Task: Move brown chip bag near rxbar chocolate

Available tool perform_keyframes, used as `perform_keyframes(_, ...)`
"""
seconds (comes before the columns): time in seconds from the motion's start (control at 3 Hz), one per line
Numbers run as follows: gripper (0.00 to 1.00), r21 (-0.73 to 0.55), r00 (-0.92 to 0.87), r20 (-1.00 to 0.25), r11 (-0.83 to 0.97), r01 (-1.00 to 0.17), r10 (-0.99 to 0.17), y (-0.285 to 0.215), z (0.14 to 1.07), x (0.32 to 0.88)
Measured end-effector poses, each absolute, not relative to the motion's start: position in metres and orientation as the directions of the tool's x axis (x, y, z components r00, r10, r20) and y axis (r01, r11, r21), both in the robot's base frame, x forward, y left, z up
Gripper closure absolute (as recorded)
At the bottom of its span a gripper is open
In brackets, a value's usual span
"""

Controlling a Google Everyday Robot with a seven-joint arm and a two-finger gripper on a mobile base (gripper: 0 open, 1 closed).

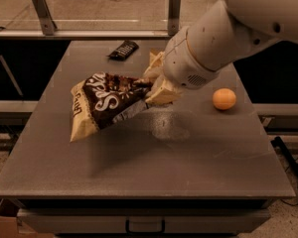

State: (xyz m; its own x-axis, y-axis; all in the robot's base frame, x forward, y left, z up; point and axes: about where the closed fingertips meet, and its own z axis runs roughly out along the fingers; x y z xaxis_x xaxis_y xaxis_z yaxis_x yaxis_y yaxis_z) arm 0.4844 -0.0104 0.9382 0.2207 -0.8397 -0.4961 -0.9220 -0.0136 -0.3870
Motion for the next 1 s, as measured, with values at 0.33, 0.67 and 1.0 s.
perform_keyframes(0.33,1.00,-0.467,0.216,-0.460,0.027,-0.884,-0.861,-0.024,0.945,0.524)
perform_keyframes(0.67,1.00,-0.548,0.198,-0.419,0.073,-0.833,-0.886,-0.055,0.955,0.586)
perform_keyframes(1.0,1.00,-0.603,0.172,-0.382,0.104,-0.791,-0.908,-0.085,0.959,0.652)
